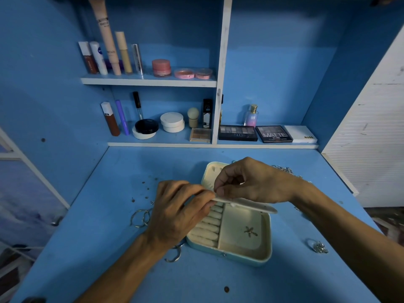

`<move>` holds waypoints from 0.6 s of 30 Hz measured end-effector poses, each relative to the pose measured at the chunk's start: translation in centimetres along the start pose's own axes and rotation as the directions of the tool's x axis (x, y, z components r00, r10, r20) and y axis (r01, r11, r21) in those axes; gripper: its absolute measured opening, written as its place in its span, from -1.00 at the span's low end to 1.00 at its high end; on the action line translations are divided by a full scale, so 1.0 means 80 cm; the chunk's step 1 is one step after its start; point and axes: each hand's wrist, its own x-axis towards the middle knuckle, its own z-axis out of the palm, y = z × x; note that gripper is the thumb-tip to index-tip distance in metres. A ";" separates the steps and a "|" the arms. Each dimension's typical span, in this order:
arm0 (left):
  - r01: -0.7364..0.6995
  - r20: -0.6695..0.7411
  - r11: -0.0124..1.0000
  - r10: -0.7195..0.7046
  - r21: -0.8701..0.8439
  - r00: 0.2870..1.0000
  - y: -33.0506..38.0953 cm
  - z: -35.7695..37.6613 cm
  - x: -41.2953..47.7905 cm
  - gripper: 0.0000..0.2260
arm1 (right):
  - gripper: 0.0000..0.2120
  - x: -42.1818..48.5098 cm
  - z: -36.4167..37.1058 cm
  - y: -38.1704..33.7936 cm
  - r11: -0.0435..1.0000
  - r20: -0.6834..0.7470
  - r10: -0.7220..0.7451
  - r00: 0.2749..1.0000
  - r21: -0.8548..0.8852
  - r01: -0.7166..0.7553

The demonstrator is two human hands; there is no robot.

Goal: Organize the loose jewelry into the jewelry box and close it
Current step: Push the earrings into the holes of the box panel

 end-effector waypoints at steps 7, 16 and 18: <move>0.006 0.002 1.000 -0.006 0.000 1.000 0.000 0.001 -0.002 -0.85 | -0.96 0.002 -0.001 -0.002 1.000 -0.001 0.022 1.000 -0.020 -0.022; 0.013 -0.017 1.000 -0.013 -0.007 1.000 0.001 0.000 -0.001 -0.84 | -0.92 0.004 -0.010 -0.016 0.996 0.042 0.056 0.998 -0.073 -0.053; 0.008 -0.013 1.000 -0.008 -0.004 1.000 0.001 0.000 -0.002 -0.82 | -0.91 0.005 -0.012 -0.021 0.993 0.060 0.066 0.996 -0.101 -0.060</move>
